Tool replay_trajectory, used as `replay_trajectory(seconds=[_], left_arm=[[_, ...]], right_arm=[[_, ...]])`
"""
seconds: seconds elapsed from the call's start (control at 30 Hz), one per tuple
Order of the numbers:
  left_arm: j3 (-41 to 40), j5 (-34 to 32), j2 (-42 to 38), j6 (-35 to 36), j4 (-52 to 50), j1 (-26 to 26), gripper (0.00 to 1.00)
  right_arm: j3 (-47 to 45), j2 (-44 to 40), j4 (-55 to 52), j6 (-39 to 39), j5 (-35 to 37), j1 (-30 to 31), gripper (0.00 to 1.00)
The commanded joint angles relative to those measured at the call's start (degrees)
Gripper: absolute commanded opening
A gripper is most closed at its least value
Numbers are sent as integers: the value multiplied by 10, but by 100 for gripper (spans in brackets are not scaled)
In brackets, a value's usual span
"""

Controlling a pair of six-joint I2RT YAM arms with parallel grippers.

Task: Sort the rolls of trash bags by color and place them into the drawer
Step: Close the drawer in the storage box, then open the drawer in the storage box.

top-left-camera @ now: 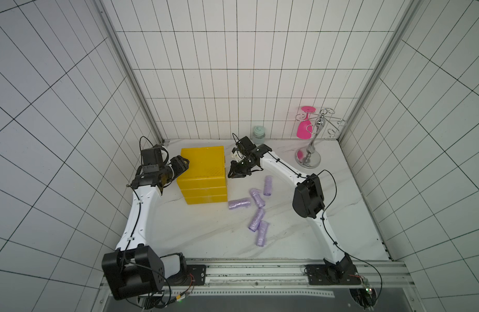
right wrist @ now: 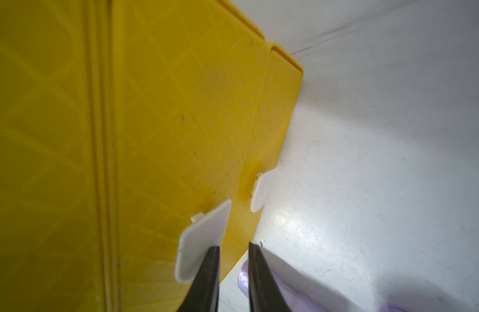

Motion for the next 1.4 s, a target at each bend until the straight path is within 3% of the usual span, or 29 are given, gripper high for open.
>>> replay_trajectory(seconds=[0.0,0.43,0.73,1.37], left_arm=[[-8,28,0,-4,16,-11,64],[39,6,-66,-13,-17,-12,64],[53,30,-33,-15,-22,-59,65],[19,20,-5,-5,-5,-75,65]], right_arm=[[25,11,-4,9,-10,8,23],[-121,-50,72,26,-12,-22,32],[-112,-17,117,53,-43,-21,42],[-69,43,149,90,-70,-21,42]])
